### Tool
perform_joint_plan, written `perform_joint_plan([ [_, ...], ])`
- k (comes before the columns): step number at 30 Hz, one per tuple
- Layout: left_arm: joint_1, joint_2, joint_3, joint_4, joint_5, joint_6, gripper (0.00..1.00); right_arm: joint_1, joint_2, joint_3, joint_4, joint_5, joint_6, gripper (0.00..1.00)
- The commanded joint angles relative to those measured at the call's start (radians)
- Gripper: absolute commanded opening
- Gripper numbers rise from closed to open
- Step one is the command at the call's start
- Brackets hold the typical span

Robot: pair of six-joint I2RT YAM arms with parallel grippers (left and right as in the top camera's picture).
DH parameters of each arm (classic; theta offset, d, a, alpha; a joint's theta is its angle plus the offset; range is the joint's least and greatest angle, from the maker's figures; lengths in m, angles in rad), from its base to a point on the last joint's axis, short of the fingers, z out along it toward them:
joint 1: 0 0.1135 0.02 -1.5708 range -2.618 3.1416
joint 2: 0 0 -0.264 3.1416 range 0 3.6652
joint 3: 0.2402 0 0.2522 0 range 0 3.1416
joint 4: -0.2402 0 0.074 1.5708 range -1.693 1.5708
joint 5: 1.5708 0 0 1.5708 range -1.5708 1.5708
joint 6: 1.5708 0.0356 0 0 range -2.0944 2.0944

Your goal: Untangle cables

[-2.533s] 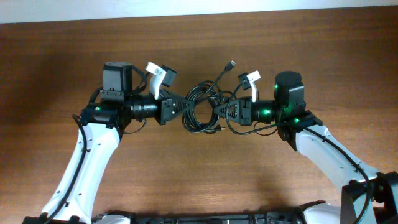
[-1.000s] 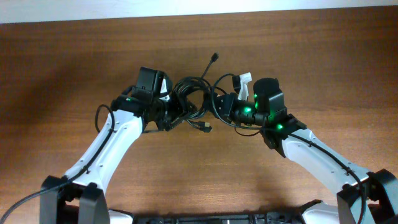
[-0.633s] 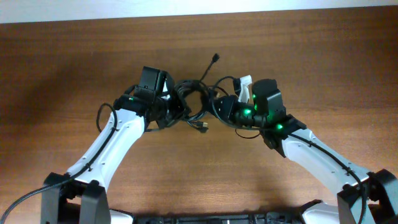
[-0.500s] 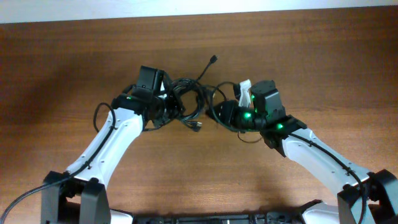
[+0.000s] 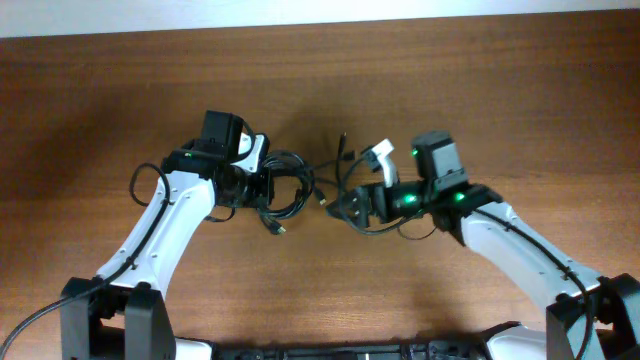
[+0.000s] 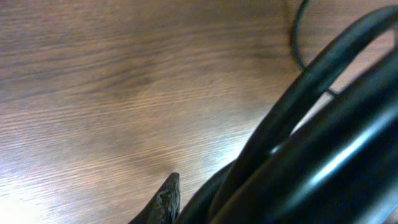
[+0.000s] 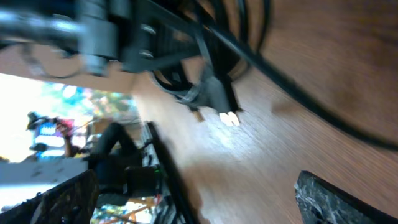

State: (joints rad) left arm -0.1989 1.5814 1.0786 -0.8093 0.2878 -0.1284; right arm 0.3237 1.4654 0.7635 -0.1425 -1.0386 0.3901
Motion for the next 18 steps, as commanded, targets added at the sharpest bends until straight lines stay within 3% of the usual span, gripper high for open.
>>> perform_joint_plan([
  [1, 0.001, 0.002, 0.002, -0.037, -0.129, 0.070, 0.00, -0.080, -0.022, 0.066, 0.010, -0.182, -0.106, 0.99],
  [5, -0.008, 0.002, 0.002, -0.070, -0.098, 0.201, 0.00, -0.146, -0.056, 0.091, 0.095, -0.181, -0.106, 0.99],
  [11, -0.064, 0.000, 0.005, -0.069, 0.190, 0.518, 0.00, -0.167, -0.052, 0.090, 0.184, -0.147, -0.111, 0.99],
  [18, -0.077, 0.000, 0.010, 0.005, 0.339, 0.554, 0.00, -0.163, -0.006, 0.089, 0.112, -0.135, -0.148, 0.94],
])
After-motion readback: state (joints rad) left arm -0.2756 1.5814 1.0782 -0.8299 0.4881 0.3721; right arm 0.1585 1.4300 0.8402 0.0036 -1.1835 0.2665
